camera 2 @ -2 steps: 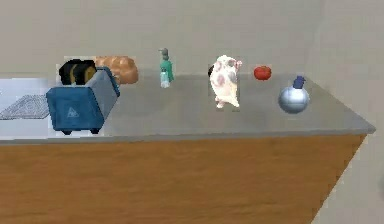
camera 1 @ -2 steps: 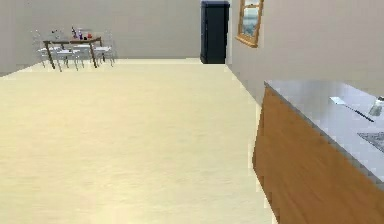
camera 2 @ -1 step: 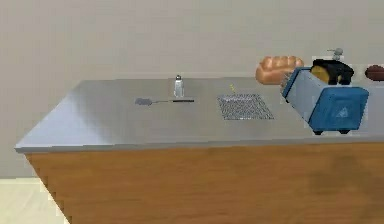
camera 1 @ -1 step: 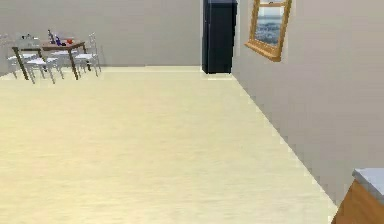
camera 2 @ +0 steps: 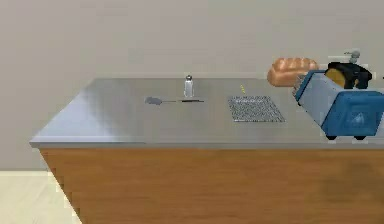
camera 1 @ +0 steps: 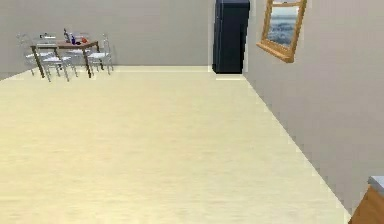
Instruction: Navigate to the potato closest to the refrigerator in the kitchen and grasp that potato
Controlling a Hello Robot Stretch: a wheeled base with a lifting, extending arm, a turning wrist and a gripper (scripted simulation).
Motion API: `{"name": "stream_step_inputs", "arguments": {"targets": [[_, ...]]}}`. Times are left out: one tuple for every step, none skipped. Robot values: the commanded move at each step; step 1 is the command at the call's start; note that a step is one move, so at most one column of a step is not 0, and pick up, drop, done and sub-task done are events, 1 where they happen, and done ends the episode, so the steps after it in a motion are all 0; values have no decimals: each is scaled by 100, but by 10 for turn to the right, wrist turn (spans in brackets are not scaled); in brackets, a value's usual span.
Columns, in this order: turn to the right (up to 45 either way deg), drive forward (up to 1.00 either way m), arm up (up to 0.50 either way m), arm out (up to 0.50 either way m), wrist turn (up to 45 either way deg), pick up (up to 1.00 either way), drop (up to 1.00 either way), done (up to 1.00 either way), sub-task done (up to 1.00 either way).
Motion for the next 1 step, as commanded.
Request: {"name": "stream_step_inputs", "arguments": {"targets": [[0,80,0,0,0,0,0,0,0]]}}
